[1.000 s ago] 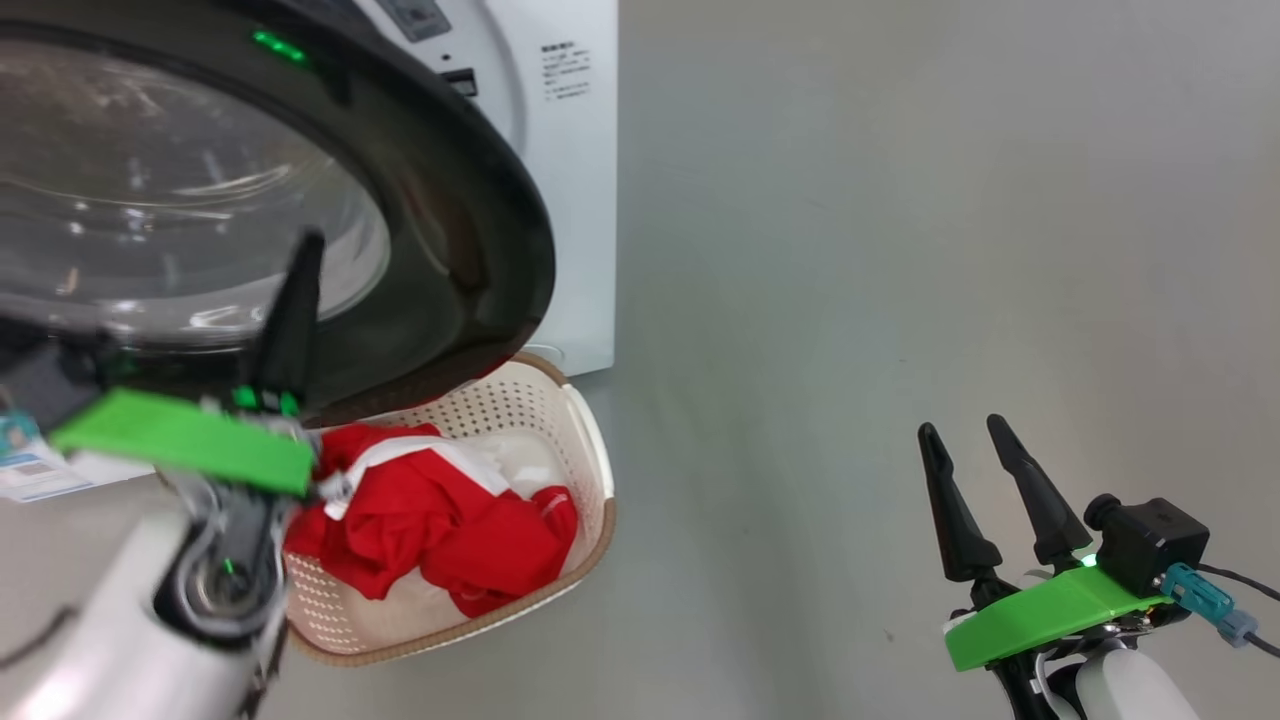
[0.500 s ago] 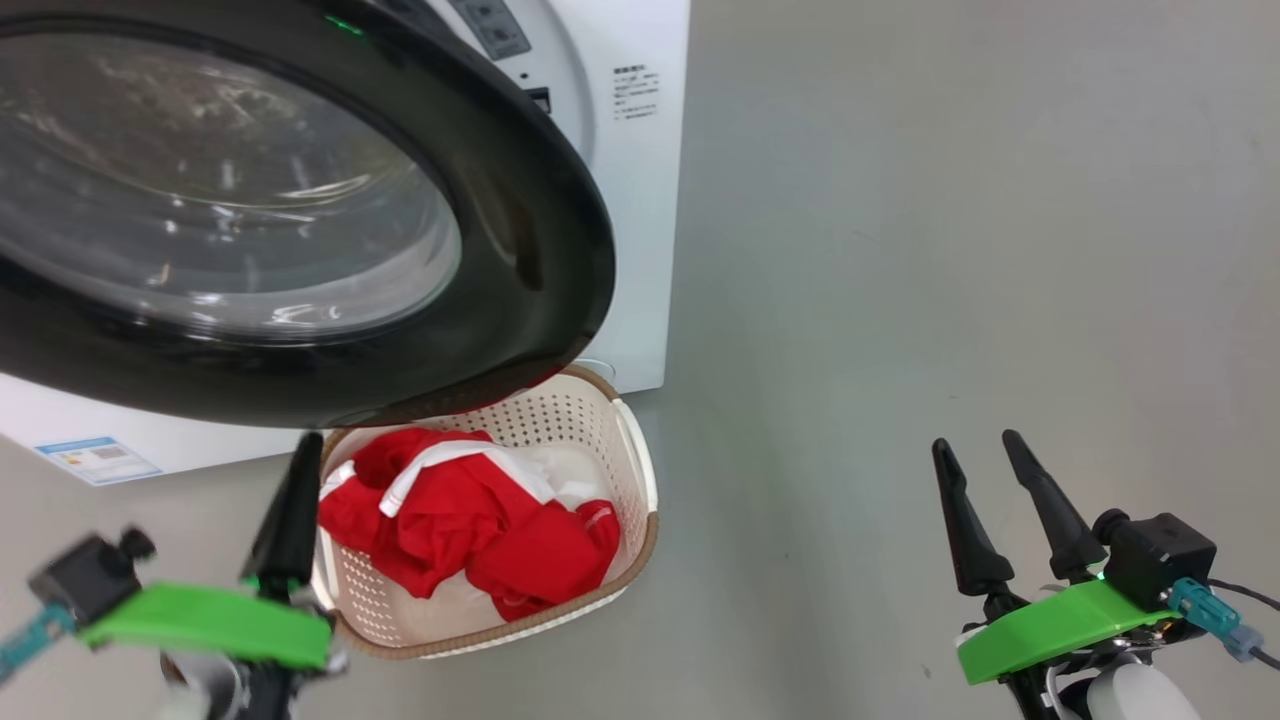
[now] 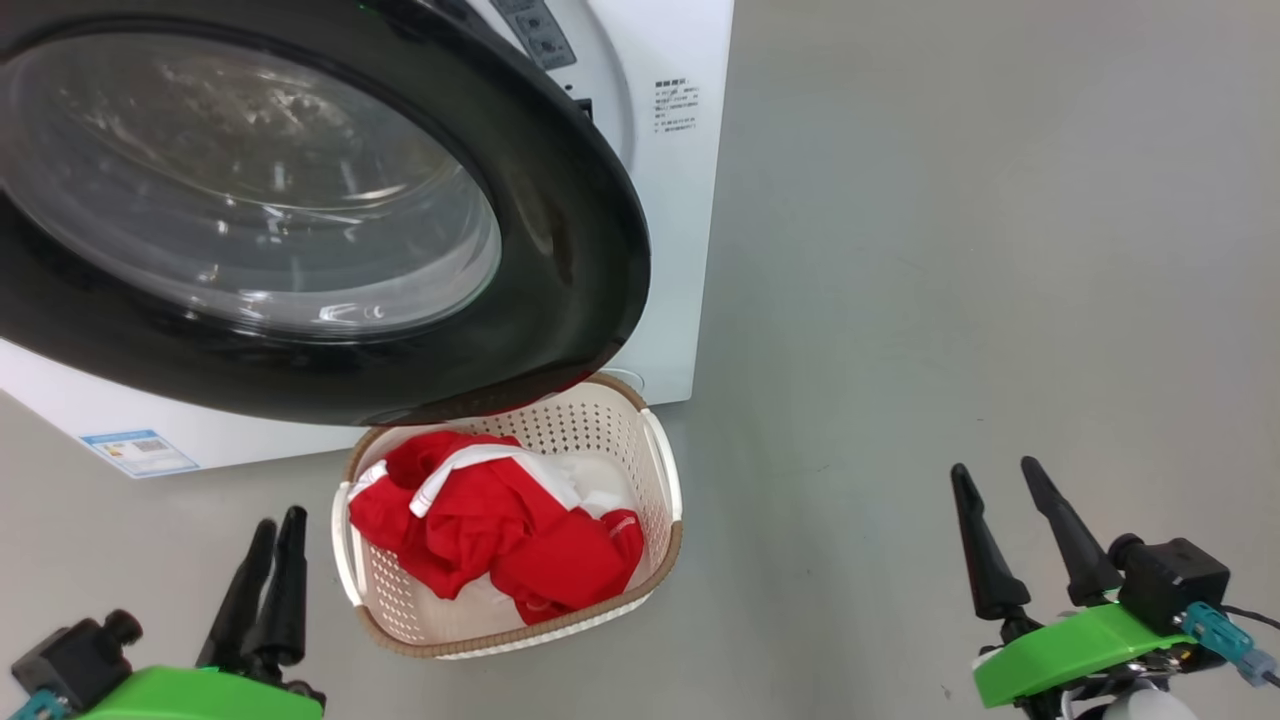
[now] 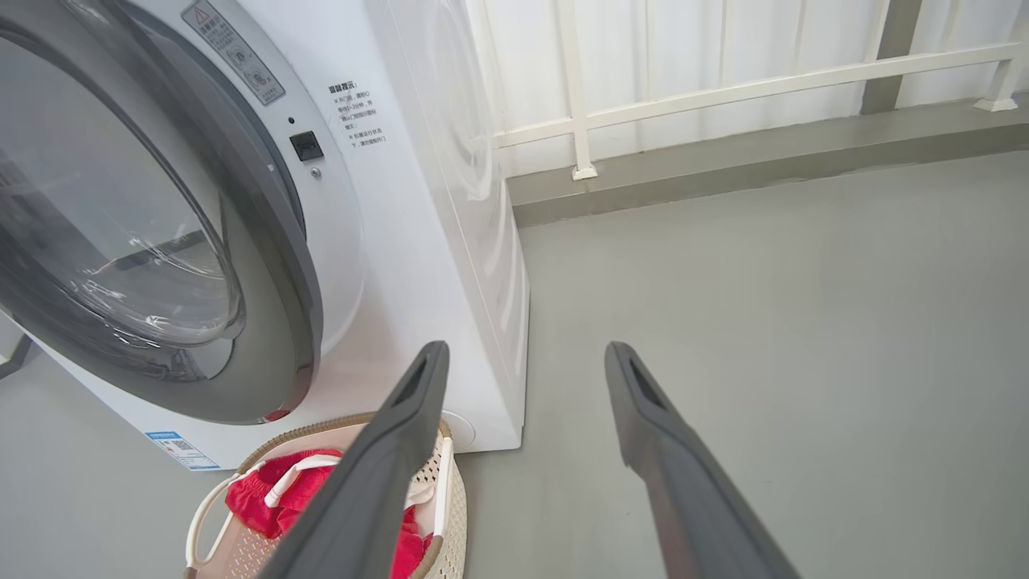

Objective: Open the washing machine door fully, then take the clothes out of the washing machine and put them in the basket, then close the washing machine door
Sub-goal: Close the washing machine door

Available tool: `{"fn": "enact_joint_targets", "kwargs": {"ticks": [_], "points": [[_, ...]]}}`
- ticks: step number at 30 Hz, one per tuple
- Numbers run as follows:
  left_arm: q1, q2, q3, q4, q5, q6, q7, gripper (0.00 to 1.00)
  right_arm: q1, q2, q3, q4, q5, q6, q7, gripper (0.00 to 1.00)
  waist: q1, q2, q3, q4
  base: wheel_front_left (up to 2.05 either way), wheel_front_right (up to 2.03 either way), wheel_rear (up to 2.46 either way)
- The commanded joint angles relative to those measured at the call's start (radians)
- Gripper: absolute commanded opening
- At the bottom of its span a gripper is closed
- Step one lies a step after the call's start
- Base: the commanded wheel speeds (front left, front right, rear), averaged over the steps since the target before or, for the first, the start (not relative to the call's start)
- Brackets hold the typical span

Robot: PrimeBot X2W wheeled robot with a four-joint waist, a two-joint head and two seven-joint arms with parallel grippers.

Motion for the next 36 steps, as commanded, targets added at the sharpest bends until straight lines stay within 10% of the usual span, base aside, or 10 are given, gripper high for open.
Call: {"fn": "enact_joint_targets", "kwargs": {"ticks": [1, 4, 36], "points": [[-0.002, 0.018, 0.045, -0.024, 0.019, -0.006, -0.008, 0.72, 0.009, -0.008, 0.018, -0.024, -0.011, 0.006, -0.006, 1.0, 0.0, 0.0, -0.003, 0.001, 0.0, 0.0, 0.0], [0.016, 0.015, 0.073, -0.029, 0.068, -0.006, -0.008, 1.0, 0.019, -0.012, 0.011, -0.025, -0.011, 0.006, -0.006, 1.0, 0.0, 0.0, -0.009, 0.001, 0.0, 0.0, 0.0], [0.19, -0.147, 0.324, -0.136, 0.724, -0.006, -0.008, 1.0, 0.094, -0.019, -0.021, -0.044, 0.001, 0.006, -0.006, 1.0, 0.0, 0.0, -0.091, 0.019, 0.0, 0.0, 0.0]]}}
